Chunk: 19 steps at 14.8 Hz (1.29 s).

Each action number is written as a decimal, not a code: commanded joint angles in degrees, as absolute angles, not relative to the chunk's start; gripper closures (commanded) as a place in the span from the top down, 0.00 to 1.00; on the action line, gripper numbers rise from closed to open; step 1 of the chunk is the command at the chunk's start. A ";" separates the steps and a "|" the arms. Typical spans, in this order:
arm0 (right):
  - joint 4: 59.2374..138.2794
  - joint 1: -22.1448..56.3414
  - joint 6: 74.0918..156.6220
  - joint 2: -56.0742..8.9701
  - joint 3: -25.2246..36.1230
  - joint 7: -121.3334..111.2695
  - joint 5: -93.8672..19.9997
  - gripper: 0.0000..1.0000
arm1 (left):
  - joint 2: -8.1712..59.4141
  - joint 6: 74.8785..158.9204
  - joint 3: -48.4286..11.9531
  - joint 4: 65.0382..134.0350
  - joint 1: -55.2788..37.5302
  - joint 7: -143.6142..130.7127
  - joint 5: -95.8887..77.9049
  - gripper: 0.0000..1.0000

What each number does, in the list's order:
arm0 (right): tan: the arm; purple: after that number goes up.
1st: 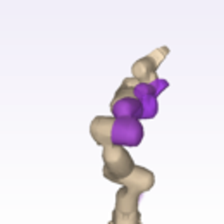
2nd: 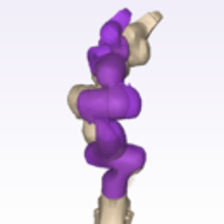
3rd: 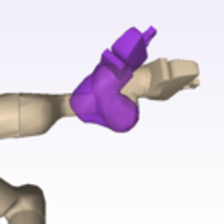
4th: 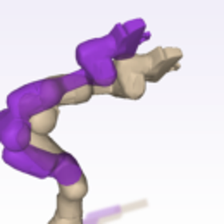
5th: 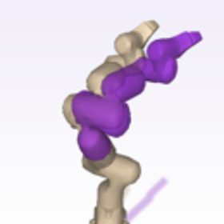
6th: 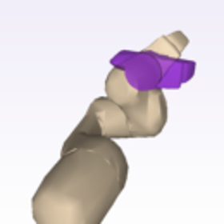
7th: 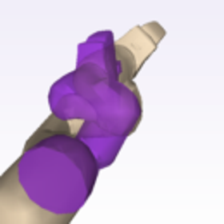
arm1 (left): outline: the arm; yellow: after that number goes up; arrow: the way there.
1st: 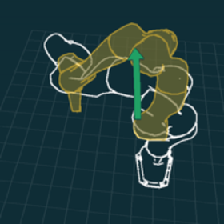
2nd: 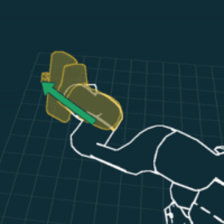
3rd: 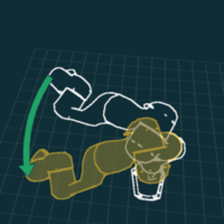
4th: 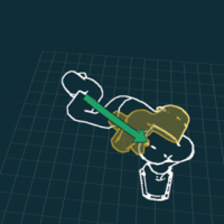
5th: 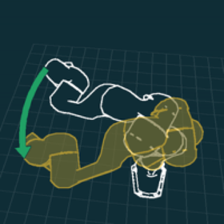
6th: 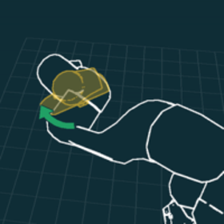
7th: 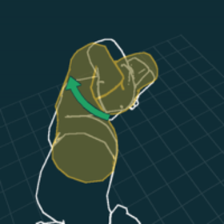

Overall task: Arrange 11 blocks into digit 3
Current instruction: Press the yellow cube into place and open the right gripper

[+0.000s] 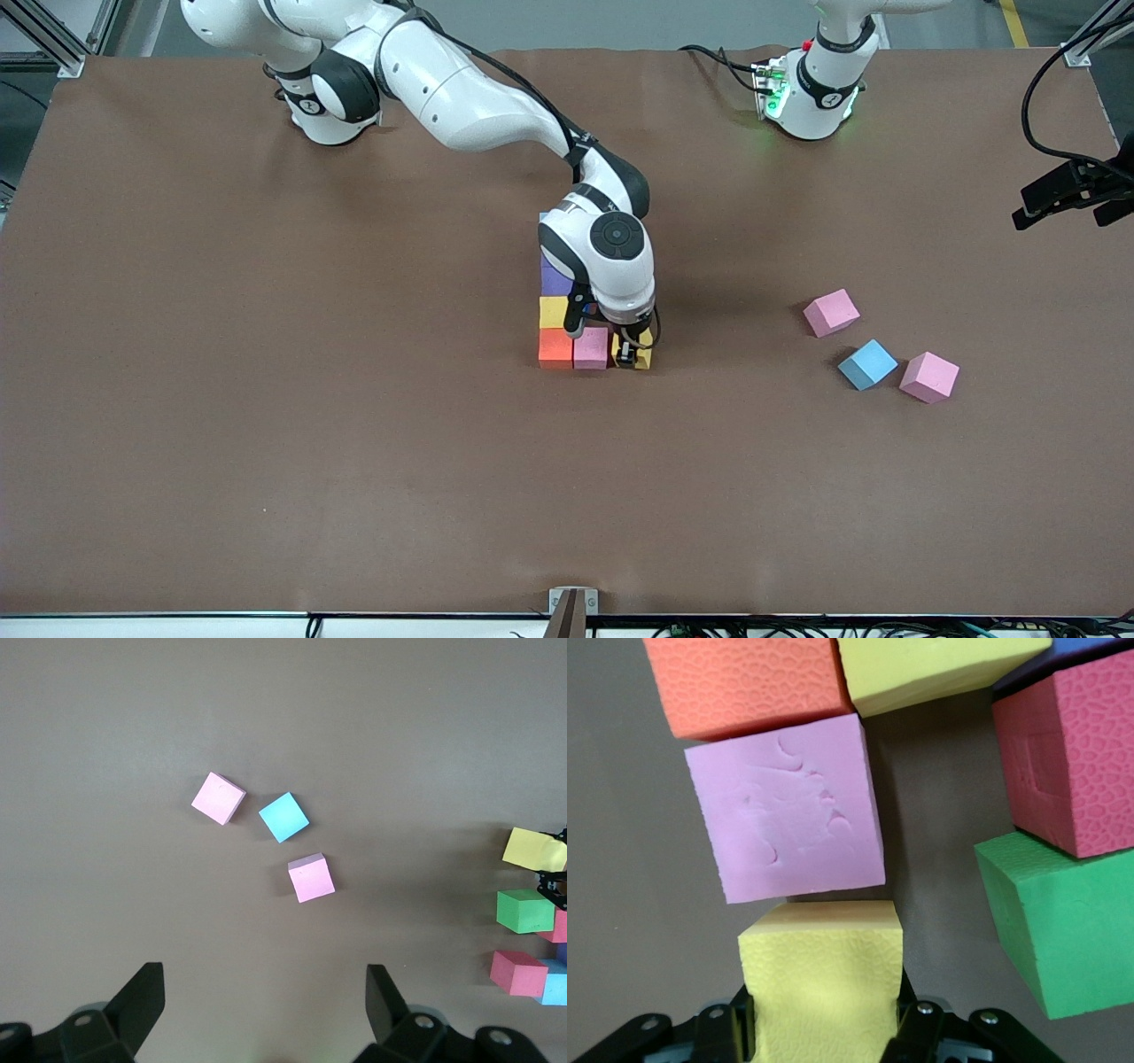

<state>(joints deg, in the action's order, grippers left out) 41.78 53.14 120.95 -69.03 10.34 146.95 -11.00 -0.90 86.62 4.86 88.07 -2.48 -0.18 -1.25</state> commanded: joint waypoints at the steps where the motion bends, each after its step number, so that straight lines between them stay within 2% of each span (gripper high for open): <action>1: 42.01 53.35 120.32 -68.82 10.28 147.31 -9.15 0.00 | -0.26 86.57 5.27 86.75 -2.81 0.09 -2.29 1.00; 19: 42.01 53.26 119.71 -68.82 10.46 145.28 -8.61 0.00 | -0.26 86.57 5.36 86.75 -2.90 0.09 -2.29 1.00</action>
